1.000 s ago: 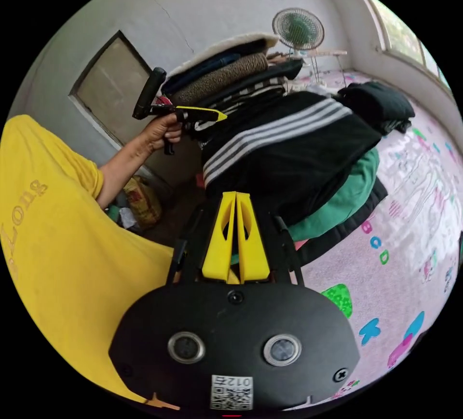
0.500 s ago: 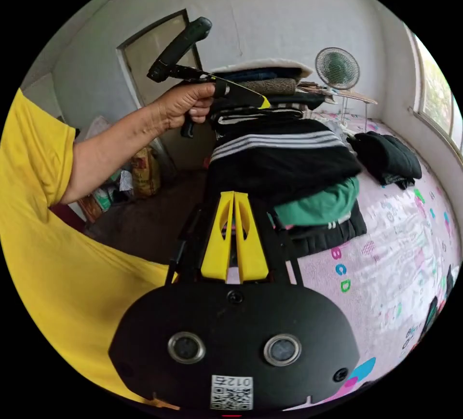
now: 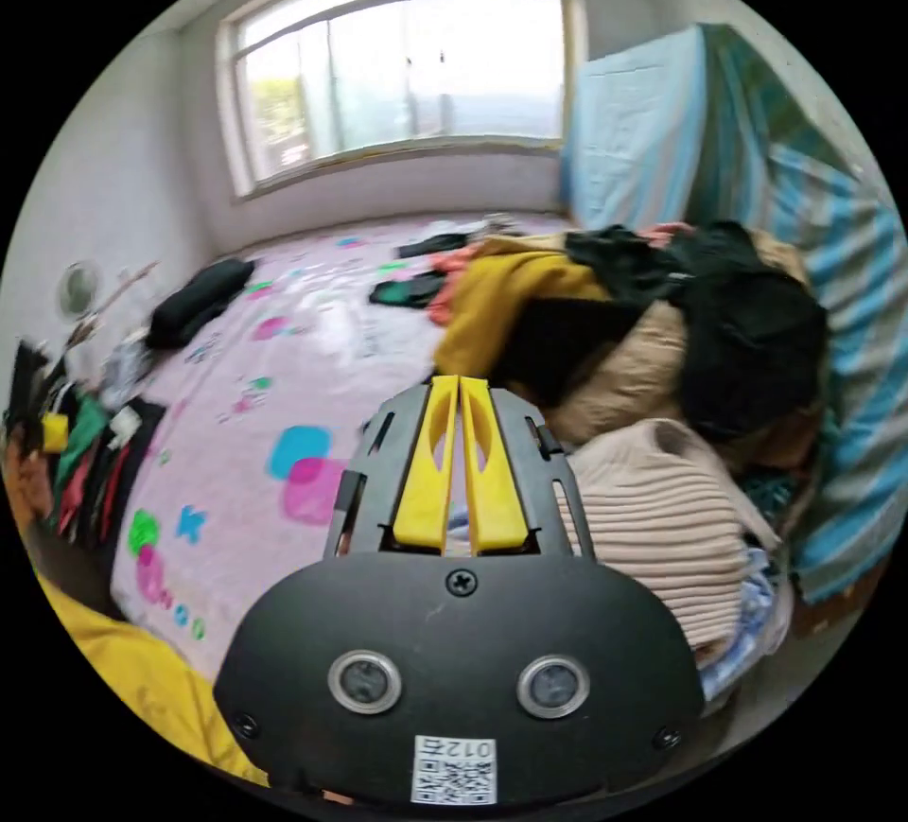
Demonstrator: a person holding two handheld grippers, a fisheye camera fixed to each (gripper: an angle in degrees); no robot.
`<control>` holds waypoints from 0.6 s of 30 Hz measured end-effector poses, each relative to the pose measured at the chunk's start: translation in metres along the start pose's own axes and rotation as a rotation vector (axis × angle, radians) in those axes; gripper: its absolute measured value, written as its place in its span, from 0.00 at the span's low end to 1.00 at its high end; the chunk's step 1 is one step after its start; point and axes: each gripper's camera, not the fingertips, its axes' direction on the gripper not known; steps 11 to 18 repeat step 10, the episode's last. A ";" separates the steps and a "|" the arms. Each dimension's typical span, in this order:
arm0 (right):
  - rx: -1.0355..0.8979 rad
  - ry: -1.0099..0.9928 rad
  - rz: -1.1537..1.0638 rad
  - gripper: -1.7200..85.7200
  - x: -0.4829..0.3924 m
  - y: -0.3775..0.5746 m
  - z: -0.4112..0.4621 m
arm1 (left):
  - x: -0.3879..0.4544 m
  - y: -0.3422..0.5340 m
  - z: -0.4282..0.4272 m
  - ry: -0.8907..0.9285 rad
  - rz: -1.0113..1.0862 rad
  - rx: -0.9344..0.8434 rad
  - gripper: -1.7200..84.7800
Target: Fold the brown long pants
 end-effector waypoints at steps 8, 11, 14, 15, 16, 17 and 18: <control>-0.023 0.206 0.739 0.13 0.329 0.006 0.035 | -0.054 -0.029 0.047 -0.006 -0.054 -0.150 0.03; -0.026 0.134 0.827 0.15 0.378 0.022 0.042 | -0.078 -0.035 0.050 0.024 -0.097 -0.140 0.03; -0.026 0.134 0.827 0.15 0.378 0.022 0.042 | -0.078 -0.035 0.050 0.024 -0.097 -0.140 0.03; -0.026 0.134 0.827 0.15 0.378 0.022 0.042 | -0.078 -0.035 0.050 0.024 -0.097 -0.140 0.03; -0.026 0.134 0.827 0.15 0.378 0.022 0.042 | -0.078 -0.035 0.050 0.024 -0.097 -0.140 0.03; -0.026 0.134 0.827 0.15 0.378 0.022 0.042 | -0.078 -0.035 0.050 0.024 -0.097 -0.140 0.03; -0.026 0.134 0.827 0.15 0.378 0.022 0.042 | -0.078 -0.035 0.050 0.024 -0.097 -0.140 0.03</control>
